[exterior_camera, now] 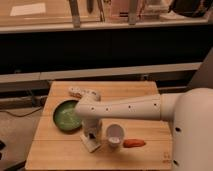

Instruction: Place the eraser on the white sponge

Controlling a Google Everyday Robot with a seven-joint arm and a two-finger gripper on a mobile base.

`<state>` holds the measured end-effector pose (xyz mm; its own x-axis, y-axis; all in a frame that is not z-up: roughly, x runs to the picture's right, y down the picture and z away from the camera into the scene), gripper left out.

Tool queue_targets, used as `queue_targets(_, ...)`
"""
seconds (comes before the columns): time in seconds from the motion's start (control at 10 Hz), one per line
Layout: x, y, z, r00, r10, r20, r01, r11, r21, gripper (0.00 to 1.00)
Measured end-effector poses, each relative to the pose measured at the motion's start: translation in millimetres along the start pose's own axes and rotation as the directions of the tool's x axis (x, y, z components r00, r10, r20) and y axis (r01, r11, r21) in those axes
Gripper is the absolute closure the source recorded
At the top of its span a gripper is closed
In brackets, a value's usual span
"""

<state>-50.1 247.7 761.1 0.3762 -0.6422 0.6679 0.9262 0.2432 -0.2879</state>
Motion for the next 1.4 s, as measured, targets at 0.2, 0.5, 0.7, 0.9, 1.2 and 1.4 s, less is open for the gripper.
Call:
queue_targets(0.2, -0.5, -0.4, -0.2, 1.0, -0.003, -0.003, 0.003, 1.0, -0.002, 0.21)
queue_targets(0.5, -1.5, -1.2, -1.1, 1.0, -0.006, -0.008, 0.006, 1.0, -0.006, 0.2)
queue_targets(0.7, -1.8, -1.4, -1.3, 1.0, -0.007, -0.011, 0.007, 1.0, -0.007, 0.2)
queue_targets(0.9, -2.4, -1.3, -2.5, 1.0, -0.007, -0.016, 0.007, 1.0, -0.01, 0.2)
queue_targets(1.2, -3.0, -1.8, -3.3, 1.0, -0.008, -0.019, 0.007, 1.0, -0.013, 0.2)
queue_targets(1.4, -3.4, -2.3, -4.1, 1.0, -0.009, -0.021, 0.008, 1.0, -0.014, 0.2)
